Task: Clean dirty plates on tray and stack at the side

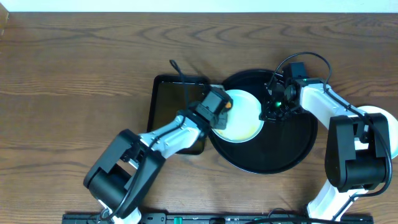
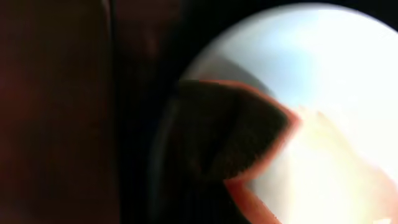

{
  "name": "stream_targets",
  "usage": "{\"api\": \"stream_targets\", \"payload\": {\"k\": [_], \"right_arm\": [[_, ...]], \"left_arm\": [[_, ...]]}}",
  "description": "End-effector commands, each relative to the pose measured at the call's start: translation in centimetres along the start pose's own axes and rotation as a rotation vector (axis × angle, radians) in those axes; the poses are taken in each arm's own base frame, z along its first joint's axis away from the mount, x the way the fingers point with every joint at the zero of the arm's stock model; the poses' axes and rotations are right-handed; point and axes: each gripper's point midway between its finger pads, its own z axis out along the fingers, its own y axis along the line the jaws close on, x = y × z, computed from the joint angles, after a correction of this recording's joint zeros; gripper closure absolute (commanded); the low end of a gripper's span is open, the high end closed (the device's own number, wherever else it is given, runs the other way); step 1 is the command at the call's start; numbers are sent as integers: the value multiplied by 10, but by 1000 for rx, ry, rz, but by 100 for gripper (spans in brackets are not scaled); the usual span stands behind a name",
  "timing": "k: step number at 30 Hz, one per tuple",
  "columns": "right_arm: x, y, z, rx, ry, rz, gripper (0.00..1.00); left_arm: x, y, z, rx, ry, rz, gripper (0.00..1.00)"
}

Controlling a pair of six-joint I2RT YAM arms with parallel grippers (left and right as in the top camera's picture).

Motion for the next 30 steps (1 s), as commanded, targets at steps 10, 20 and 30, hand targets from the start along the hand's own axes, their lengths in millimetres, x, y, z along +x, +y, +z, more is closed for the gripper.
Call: {"api": "stream_targets", "payload": {"k": [10,20,30], "right_arm": [[30,-27,21,127,108,20,99],[29,-28,21,129,104,18,99],[17,-9,23,17,61,-9,99]], "left_arm": [[-40,15,-37,-37,-128,36,92],[-49,16,-100,-13,-160,27,92],[-19,62,-99,-132,-5,-18,92]]}}
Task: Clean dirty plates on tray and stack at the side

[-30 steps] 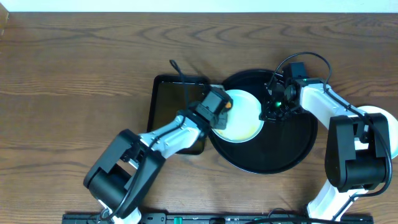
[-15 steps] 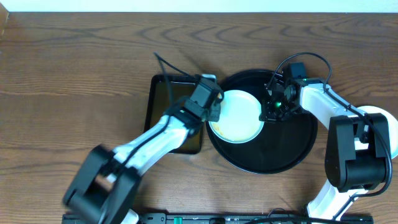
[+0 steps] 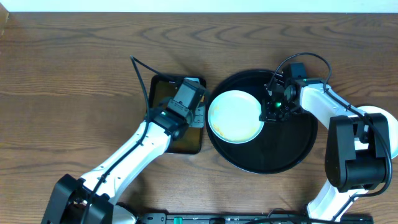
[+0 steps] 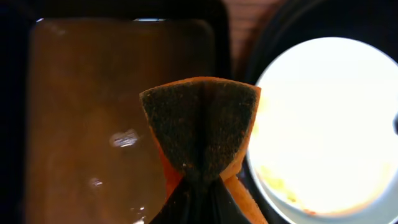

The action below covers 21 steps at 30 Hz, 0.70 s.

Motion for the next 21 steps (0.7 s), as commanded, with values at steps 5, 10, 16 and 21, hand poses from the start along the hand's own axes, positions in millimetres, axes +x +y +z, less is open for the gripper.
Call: {"api": "stream_targets", "payload": {"k": [5,10,16,21], "right_arm": [[4,12,14,-168,11,-41,99],[-7,3,-6,-212,-47,-11,99],[-21,-10,-42,-183,-159,-33,99],[-28,-26,-81,6,-265,-57,99]], "left_arm": [[-1,19,1,-47,8,-20,92],[1,19,1,-49,14,-19,92],[1,20,1,-50,13,-20,92],[-1,27,0,-94,1,-18,92]]}}
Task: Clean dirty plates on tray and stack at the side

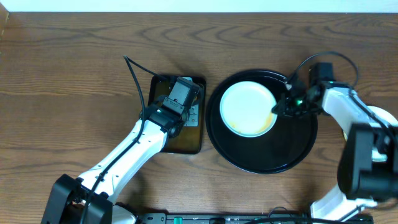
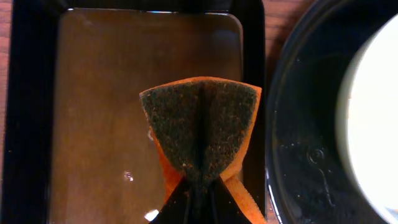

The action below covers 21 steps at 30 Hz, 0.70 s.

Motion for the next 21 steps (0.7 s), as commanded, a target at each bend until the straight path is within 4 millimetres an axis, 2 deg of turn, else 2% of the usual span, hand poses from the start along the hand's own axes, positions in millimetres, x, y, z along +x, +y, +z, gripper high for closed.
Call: {"api": "stream_targets", "payload": {"k": [1,5,12,16,21], "right_arm": [[-14,-2,-40,141,-114,-82,99],[-20,-4,-85,316,-222,-127,99],[-19,-4,-142,613,-351,-191,99],[-15,4,-162,736,-393,-238,99],[-10,21,-174,855,-424,-316,99]], "left_arm": [[-2,11,0,-48,-14,4,92],[-6,19,1,-60,-18,-19,92],[-10,33,2,-79,-22,-53,92],[-11,34,2,-82,-22,-56,92],[-11,34,2,-82,-22,-56,92]]}}
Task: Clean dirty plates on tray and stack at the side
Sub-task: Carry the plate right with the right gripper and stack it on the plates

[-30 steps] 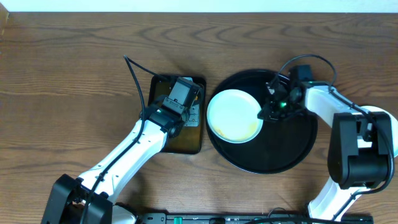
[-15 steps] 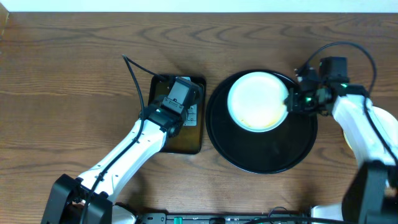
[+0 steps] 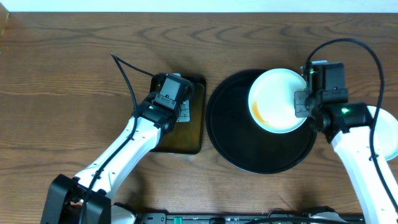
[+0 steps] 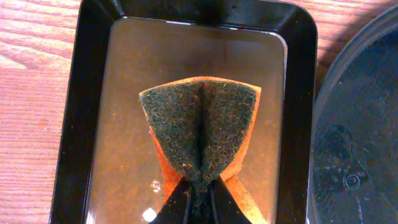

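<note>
My right gripper [image 3: 301, 103] is shut on the right rim of a white plate [image 3: 273, 96]. The plate is over the upper right part of the round black tray [image 3: 249, 155] and has an orange smear along its lower inside edge. My left gripper [image 4: 199, 185] is shut on an orange sponge [image 4: 200, 127], folded with its dark scouring face up. The sponge hangs over a black rectangular tub [image 4: 71, 124] of brownish water. Overhead, the left gripper [image 3: 180, 114] is above the tub [image 3: 200, 134], left of the tray.
Part of another white plate [image 3: 390, 134] shows on the table at the far right, behind my right arm. The tray's rim [image 4: 323, 124] lies close beside the tub. Bare wooden table [image 3: 74, 74] spreads to the left and back.
The plate was on the tray's middle left and is now at its upper right, held in my right gripper. My left gripper with the sponge has moved a little left over the tub.
First my left gripper had the sponge on the plate while my right gripper was at its rim. Then the sponge was off the plate, at the tub's edge. Since then the plate has moved right across the tray and the sponge is over the tub.
</note>
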{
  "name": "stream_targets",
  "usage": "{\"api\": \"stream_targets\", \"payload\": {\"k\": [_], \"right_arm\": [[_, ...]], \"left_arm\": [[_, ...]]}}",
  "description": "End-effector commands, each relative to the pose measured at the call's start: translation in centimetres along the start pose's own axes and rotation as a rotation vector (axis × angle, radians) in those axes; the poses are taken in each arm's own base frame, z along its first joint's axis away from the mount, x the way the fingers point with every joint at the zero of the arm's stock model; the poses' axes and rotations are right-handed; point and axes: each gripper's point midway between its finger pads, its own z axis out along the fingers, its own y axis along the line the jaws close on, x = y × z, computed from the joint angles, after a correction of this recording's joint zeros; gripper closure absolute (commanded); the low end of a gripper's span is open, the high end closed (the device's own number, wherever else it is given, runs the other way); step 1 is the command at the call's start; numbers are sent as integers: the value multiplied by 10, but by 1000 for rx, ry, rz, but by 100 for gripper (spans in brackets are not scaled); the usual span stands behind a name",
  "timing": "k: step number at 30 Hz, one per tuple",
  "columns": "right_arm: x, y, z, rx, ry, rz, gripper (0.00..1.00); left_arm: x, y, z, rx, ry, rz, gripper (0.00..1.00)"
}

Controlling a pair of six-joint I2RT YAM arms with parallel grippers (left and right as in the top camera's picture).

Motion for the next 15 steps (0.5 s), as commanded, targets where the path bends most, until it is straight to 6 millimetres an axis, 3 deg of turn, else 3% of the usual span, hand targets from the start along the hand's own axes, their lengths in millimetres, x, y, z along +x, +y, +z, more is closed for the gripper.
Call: {"api": "stream_targets", "payload": {"k": [1,15], "right_arm": [[-6,-13,-17,174,-46,-66,99],[-26,11,-61,436,-194,-298,99]], "left_arm": [[-1,5,0,-18,-6,5,92],[-1,5,0,-17,-6,5,92]]}}
